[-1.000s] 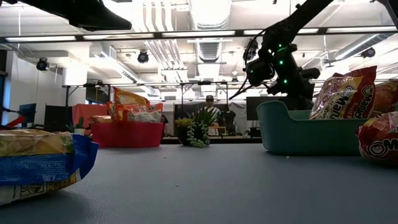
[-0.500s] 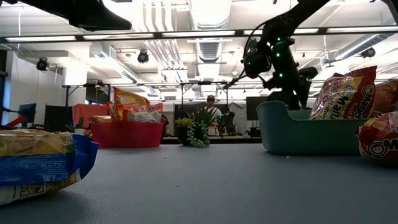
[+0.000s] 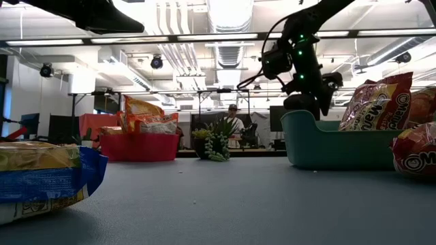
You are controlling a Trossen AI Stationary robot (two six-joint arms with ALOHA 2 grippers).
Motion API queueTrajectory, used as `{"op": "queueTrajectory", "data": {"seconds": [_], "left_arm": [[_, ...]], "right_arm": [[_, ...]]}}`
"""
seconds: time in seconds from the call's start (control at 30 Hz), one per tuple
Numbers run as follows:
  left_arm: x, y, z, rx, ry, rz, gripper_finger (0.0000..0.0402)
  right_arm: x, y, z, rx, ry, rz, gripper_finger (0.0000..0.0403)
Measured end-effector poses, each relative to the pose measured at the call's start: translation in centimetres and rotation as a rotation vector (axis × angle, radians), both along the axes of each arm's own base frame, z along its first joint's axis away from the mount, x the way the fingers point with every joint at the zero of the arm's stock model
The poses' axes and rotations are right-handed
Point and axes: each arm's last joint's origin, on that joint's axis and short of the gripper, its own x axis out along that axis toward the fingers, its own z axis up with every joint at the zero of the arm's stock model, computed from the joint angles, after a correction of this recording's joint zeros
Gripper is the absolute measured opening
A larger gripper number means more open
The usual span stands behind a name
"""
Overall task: Sort Maruchan noodles
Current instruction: Put the blue noodle pack into the white bin
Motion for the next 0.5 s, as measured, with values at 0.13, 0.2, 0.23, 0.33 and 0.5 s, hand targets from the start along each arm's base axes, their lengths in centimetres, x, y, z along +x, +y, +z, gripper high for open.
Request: {"op": "queueTrajectory", "data": {"seconds": [0.13,0.2,0.23,0.33,0.5], "left_arm": [[0.0,0.0,0.0,-0.002,0.000,0.000,0.0068],[0.0,0.0,0.0,-0.002,0.000,0.000,0.0068],[0.0,0.0,0.0,-0.002,0.000,0.000,0.0068],[0.0,0.0,0.0,-0.001,0.001,0.000,0.0068],[0.0,0.0,-0.1,0.001,0.008,0.000,0.0068]], "right_arm": [[0.3,0.8,0.2,0.002,0.003,0.026,0.0144],[0.5,1.2,0.4,-0.001,-0.003,0.036,0.0128],[0.6,1.4,0.5,0.000,-0.005,0.040,0.0118],[0.7,1.9,0.5,0.016,-0.012,0.048,0.0083],[0.9,1.8,0.1,-0.029,-0.008,0.048,0.0024]]}}
